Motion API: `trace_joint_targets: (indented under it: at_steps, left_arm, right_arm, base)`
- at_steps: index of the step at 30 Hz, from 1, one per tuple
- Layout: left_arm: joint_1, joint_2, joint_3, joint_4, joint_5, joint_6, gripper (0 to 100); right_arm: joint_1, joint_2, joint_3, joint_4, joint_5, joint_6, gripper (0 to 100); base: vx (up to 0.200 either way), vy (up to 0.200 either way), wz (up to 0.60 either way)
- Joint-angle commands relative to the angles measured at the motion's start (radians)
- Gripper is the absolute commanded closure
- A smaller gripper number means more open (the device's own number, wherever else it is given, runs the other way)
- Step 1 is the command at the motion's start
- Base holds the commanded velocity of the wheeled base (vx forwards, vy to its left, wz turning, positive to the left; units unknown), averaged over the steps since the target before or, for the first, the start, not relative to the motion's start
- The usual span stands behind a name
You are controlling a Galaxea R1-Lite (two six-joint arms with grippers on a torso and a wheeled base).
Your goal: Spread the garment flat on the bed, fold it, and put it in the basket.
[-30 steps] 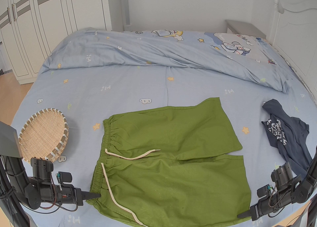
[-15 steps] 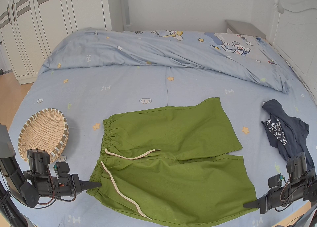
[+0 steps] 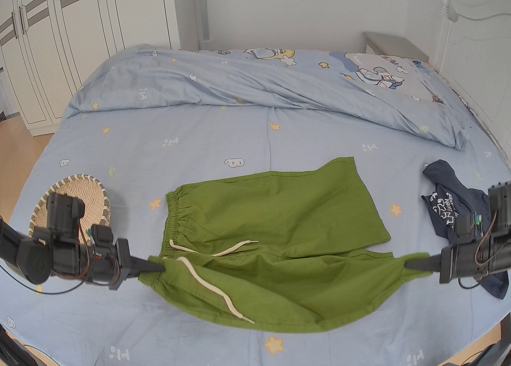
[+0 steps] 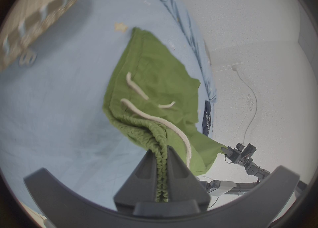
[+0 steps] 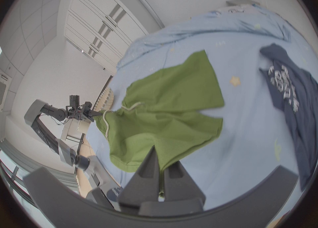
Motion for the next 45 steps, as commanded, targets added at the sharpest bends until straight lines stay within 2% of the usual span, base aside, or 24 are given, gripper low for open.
trace_joint_targets:
  at_steps: [1,8,11,23,45]
  left_arm:
    - [-0.012,-0.101,-0.301,0.22,0.015,-0.019,100]
    - [-0.012,-0.026,-0.429,0.257,0.013,-0.031,100]
    - [-0.014,0.005,-0.471,0.254,0.016,-0.059,100]
    - [-0.006,0.142,-0.61,0.252,0.018,-0.061,100]
    - [0.046,0.327,-0.807,0.254,0.023,-0.061,100]
  right_arm:
    - [-0.053,0.055,-0.265,0.07,0.002,0.007,100]
    - [-0.09,0.169,-0.405,0.067,0.005,0.007,100]
    - [-0.093,0.21,-0.463,0.067,0.004,0.007,100]
    - [-0.096,0.443,-0.73,0.07,-0.006,0.044,100]
    - [-0.099,0.663,-0.932,0.057,-0.024,0.039,100]
  base:
    - [0.0,0.0,0.0]
    - [0.0,0.0,0.0]
    - [0.0,0.0,0.0]
    - [0.0,0.0,0.0]
    - [0.0,0.0,0.0]
